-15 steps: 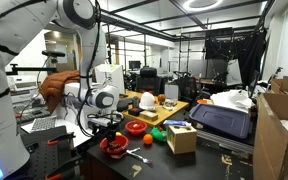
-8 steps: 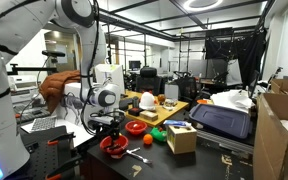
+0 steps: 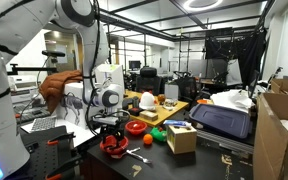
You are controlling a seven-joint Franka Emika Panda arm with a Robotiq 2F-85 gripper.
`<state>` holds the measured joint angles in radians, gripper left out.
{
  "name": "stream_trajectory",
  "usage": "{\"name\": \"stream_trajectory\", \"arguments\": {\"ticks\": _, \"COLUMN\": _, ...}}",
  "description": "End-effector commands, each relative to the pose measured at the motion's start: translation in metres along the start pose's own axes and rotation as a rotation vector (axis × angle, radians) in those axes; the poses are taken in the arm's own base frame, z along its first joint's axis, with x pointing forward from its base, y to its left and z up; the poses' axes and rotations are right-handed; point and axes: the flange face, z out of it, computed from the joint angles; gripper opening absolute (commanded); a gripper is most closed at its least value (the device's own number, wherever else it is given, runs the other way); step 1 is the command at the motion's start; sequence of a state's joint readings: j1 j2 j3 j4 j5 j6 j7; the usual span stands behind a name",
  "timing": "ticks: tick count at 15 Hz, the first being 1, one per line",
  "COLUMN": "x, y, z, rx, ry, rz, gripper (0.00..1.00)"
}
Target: Remove the pliers from the red bowl
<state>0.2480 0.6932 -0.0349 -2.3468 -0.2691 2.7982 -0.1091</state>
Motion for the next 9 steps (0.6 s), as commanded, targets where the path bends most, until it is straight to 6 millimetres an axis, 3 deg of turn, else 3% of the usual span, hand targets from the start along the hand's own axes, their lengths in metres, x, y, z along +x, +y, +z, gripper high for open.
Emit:
{"name": "stream_trajectory", "arguments": {"ticks": 1, "x": 0.0040, "y": 0.0012, "z": 0.0018, "rx": 0.002, "ry": -0.016, "rz": -0.001, "gripper": 1.00}}
{"name": "stream_trajectory", "arguments": {"ticks": 9, "x": 0.0106, "y": -0.0077, "z": -0.0003, "rx": 0.040, "ry": -0.067, "rz": 0.001, "gripper": 1.00}}
